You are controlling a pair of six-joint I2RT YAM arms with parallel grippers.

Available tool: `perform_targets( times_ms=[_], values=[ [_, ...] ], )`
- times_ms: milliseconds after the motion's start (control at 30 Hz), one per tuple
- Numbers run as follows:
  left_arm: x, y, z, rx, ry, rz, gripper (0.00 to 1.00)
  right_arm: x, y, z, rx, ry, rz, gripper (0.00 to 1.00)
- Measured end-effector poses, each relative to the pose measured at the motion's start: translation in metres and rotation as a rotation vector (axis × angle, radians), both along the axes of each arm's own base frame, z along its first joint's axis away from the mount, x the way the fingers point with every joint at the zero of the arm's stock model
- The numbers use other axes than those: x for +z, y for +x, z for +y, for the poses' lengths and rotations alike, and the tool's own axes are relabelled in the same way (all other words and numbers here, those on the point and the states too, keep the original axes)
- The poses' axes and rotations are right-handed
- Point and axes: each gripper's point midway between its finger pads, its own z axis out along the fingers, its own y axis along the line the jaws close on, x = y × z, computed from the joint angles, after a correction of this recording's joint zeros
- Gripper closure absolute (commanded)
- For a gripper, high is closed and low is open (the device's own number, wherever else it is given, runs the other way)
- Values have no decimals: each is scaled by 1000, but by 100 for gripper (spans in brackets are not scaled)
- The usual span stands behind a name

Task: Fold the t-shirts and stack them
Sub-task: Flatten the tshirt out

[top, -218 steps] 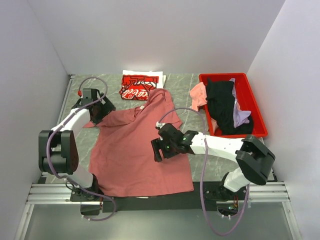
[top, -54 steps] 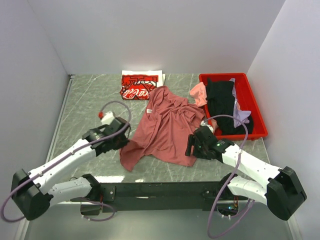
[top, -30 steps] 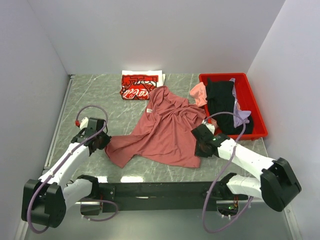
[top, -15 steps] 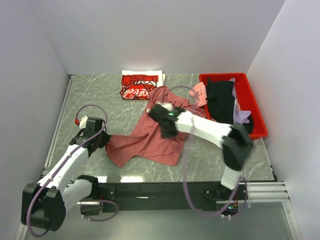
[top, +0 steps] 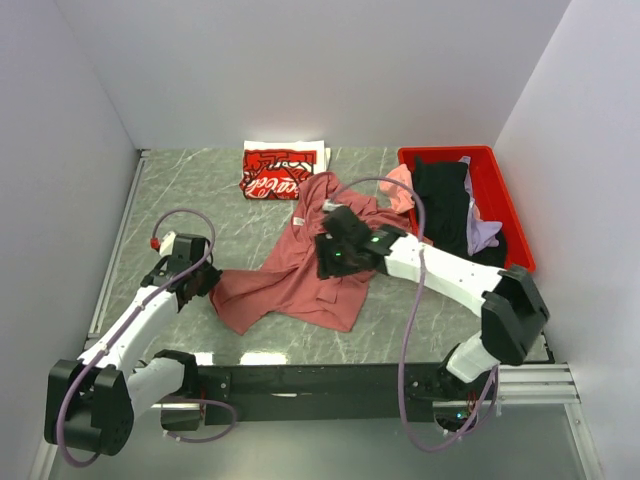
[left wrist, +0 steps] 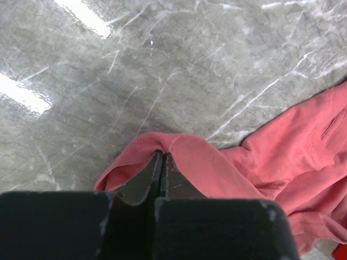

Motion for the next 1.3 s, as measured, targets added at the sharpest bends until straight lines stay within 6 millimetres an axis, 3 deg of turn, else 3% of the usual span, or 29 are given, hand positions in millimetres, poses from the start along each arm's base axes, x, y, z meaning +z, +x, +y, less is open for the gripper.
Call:
perform_targets(
  times_ms=[133, 233, 333, 633, 1067, 1300],
  values=[
    [-1, 2, -1, -4, -5, -1, 99, -22, 3, -32, -86, 43, 61, 43],
    [-1, 2, -2, -6, -9, -2, 99, -48, -16, -37, -82, 37, 141, 44],
    [-4, 0, -1, -6, -8, 4, 99, -63, -27, -37, -80, 46, 194, 46],
    [-5, -1, -1, -5, -7, 7, 99, -72, -20, -20, -88, 99, 209, 50],
    [-4, -1, -1, -5, -8, 0, 99, -91, -27, -27, -122, 70, 252, 50],
    [-6, 1, -2, -12, -5, 2, 99, -94, -28, -26, -128, 77, 257, 57]
  ],
)
